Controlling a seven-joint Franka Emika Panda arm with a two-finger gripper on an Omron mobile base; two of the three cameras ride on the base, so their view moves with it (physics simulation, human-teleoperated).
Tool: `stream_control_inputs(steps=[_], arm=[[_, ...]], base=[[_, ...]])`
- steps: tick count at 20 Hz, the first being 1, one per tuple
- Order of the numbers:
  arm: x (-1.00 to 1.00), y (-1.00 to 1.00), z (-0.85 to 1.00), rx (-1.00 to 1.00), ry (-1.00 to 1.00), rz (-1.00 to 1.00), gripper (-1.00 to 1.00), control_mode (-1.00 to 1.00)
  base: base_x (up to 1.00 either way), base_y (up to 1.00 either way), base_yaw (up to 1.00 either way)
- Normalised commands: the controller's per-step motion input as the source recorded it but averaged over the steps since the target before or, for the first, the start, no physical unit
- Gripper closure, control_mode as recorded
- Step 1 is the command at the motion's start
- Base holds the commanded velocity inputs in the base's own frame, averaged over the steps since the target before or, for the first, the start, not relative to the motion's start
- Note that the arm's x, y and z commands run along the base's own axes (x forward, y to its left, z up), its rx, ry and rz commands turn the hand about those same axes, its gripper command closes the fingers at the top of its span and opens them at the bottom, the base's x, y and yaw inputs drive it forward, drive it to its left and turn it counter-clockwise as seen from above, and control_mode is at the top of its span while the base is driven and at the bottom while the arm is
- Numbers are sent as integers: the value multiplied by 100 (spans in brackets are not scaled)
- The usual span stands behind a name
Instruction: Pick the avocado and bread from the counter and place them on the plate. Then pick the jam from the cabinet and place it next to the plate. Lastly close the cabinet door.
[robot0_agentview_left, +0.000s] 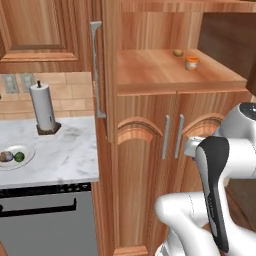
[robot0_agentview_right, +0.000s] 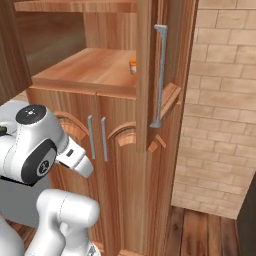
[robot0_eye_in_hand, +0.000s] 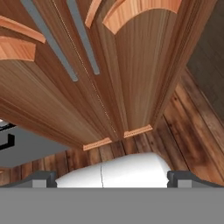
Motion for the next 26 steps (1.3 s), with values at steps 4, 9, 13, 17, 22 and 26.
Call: stream_control_inputs(steps=[4,9,13,17,22,26], arm=[[0,0,0,0,0,0,-100,100],[0,0,0,0,0,0,-100,100],[0,0,0,0,0,0,-100,100],[0,0,0,0,0,0,-100,100],[0,0,0,0,0,0,-100,100],[0,0,0,0,0,0,-100,100]], base=[[25,-25,8],[26,-28,7],[29,-33,8],[30,-32,7],[23,-32,7],[33,-34,8]])
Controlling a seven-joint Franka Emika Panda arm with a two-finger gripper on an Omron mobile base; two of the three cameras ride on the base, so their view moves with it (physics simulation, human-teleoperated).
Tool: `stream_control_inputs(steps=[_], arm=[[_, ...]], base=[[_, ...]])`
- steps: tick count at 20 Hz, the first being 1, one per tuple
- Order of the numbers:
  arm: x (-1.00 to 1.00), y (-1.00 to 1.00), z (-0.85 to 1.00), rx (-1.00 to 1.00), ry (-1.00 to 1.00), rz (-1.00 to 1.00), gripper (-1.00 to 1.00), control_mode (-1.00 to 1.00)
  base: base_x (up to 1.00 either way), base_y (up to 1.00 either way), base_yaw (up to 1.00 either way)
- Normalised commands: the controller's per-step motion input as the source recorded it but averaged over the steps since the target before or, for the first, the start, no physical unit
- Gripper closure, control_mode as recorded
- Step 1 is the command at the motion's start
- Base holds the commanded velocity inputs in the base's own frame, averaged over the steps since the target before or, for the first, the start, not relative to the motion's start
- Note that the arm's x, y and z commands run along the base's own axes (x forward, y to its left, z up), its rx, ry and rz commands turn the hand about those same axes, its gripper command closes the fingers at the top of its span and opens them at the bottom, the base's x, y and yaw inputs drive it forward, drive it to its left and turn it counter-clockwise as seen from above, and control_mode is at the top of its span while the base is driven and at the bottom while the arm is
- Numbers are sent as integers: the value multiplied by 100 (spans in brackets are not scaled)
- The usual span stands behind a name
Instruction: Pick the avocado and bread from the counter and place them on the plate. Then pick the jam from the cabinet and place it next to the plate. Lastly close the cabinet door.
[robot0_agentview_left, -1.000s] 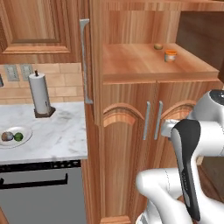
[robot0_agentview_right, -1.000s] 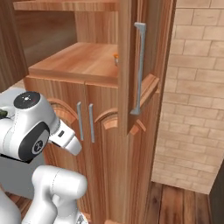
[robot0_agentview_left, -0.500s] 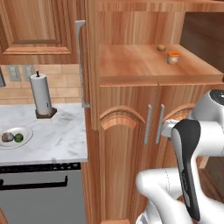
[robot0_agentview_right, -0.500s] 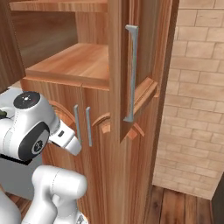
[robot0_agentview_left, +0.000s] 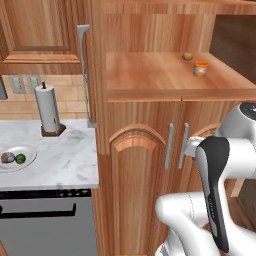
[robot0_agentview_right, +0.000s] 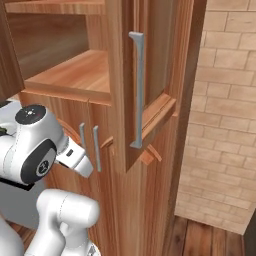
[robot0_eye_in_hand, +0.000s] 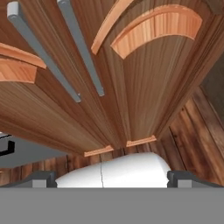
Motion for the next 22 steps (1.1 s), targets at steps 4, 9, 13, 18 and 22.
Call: stream_control_inputs(steps=[4,9,13,18,22], arm=[[0,0,0,0,0,0,-100,100],[0,0,0,0,0,0,-100,100],[0,0,0,0,0,0,-100,100],[0,0,0,0,0,0,-100,100],[0,0,0,0,0,0,-100,100]], base=[[37,-36,9],[35,-29,8],[37,-28,8],[40,-28,8],[38,-28,7]])
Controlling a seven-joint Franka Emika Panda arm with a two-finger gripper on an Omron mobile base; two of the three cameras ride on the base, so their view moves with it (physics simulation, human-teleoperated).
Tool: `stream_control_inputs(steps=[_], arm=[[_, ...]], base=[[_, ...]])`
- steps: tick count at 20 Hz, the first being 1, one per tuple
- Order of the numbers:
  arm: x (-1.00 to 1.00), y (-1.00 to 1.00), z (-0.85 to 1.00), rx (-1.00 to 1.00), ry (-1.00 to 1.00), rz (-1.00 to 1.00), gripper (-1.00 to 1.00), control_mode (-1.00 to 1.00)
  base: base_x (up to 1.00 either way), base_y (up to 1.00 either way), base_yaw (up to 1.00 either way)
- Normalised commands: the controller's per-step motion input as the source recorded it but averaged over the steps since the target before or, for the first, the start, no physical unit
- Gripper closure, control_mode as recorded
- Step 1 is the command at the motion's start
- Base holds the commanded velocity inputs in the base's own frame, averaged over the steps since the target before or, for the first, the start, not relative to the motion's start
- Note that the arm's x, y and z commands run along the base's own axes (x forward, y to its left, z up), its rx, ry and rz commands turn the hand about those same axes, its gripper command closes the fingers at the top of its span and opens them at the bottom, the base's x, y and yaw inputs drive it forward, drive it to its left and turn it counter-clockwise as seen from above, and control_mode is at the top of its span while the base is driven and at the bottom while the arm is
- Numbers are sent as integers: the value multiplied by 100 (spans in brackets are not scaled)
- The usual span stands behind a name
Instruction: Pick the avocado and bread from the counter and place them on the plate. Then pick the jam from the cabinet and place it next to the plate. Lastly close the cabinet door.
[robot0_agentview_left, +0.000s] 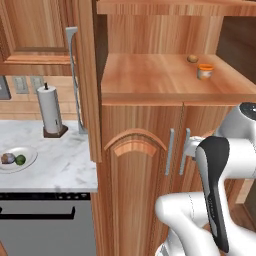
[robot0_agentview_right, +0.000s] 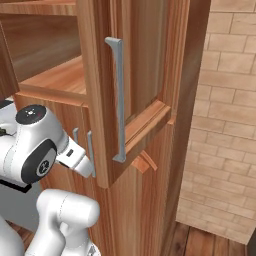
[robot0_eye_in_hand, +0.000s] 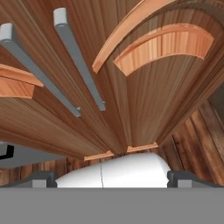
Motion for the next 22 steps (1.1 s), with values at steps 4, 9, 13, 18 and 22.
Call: stream_control_inputs(steps=[4,9,13,18,22], arm=[[20,-14,0,0,-5,3,-100,-100],[21,-4,14,-7,-13,0,-100,-100],[12,0,31,-14,-16,0,-100,-100],[1,0,34,-16,-15,0,-100,-100],[0,0,30,-14,-10,0,-100,-100]], base=[[9,-6,1],[0,0,0],[0,0,0],[0,0,0],[0,0,0]])
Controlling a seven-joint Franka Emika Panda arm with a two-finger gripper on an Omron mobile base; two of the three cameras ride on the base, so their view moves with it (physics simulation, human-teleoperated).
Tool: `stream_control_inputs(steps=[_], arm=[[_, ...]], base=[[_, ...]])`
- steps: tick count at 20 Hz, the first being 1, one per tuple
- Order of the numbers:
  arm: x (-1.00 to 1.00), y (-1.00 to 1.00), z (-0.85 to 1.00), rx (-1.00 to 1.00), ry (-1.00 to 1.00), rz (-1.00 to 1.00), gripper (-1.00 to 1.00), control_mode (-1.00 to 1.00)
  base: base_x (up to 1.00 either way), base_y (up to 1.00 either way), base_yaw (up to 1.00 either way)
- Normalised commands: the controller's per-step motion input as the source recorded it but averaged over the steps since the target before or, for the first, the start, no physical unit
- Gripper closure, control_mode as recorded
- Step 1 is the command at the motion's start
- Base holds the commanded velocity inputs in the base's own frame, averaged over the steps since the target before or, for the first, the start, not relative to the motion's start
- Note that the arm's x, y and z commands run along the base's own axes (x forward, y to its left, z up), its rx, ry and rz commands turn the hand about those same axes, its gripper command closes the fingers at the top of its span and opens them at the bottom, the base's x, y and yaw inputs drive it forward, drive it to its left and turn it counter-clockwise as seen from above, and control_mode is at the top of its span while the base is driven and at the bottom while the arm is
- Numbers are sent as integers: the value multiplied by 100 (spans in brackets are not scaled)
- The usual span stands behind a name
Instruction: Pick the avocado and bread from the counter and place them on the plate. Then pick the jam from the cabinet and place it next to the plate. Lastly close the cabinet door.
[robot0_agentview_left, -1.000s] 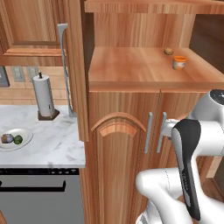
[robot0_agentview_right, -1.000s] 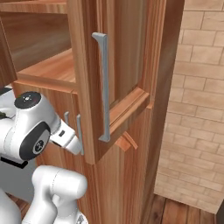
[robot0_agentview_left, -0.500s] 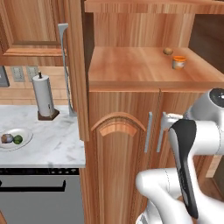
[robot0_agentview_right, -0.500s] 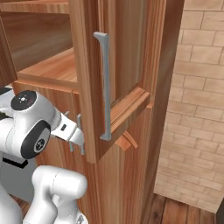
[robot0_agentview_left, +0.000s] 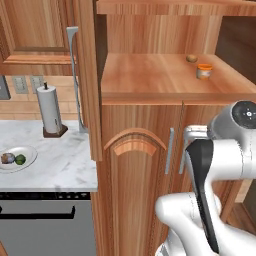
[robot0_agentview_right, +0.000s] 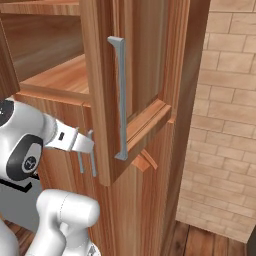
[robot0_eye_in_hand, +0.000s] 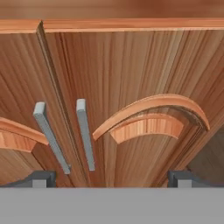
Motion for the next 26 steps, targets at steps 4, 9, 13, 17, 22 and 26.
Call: stream_control_inputs(steps=[4,9,13,17,22,26], arm=[[0,0,33,-14,-8,0,-100,-100],[-1,0,34,-13,-8,0,-100,-100],[0,0,34,-11,-5,-1,-100,-100],[-18,0,41,-2,-10,0,-100,-100],[-27,0,40,0,-9,-2,-100,-100],[-23,0,42,0,-6,-3,-100,-100]], base=[[0,0,0],[0,0,0],[0,0,0],[0,0,0],[0,0,0],[0,0,0]])
